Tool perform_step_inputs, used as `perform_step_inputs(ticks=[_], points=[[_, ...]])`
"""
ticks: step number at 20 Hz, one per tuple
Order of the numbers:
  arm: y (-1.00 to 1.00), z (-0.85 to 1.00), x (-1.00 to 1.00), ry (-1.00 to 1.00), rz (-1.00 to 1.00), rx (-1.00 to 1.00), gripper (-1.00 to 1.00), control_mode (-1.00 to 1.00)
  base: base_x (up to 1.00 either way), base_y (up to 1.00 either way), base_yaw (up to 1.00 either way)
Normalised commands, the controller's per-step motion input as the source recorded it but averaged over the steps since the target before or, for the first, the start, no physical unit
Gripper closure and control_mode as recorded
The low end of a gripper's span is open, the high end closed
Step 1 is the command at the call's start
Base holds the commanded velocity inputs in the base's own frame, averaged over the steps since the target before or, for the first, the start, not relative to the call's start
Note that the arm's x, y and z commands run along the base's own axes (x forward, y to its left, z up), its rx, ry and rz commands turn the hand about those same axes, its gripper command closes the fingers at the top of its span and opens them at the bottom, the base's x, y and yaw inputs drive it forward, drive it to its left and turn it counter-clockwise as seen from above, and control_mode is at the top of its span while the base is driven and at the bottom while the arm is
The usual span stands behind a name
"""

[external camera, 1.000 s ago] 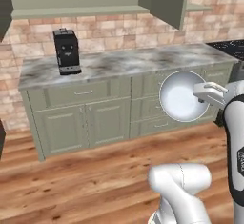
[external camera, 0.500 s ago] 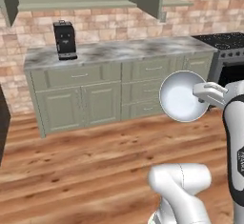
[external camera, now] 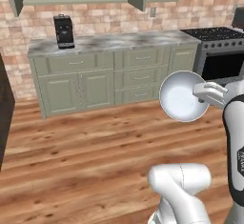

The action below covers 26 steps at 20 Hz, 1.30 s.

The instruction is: Take the smaller bowl and place it next to the appetizer plate on the dining counter , and place the larger bowl next to the plate with cooked food.

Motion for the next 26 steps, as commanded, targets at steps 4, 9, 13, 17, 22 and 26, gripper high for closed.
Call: perform_step_inputs(ticks=[4,9,13,17,22,26], points=[[0.0,0.0,0.0,0.0,0.0,0.0,1.0,1.0,-1.0,0.0,0.01],[0.0,0.0,0.0,0.0,0.0,0.0,1.0,1.0,-1.0,0.0,0.01],[0.0,0.0,0.0,0.0,0.0,0.0,1.0,1.0,-1.0,0.0,0.01],[0.0,0.0,0.0,0.0,0.0,0.0,1.0,1.0,-1.0,-0.02,0.0],[0.0,0.0,0.0,0.0,0.0,0.0,1.0,1.0,-1.0,-0.08,0.0],[0.0,0.0,0.0,0.0,0.0,0.0,1.0,1.0,-1.0,-0.17,0.0]])
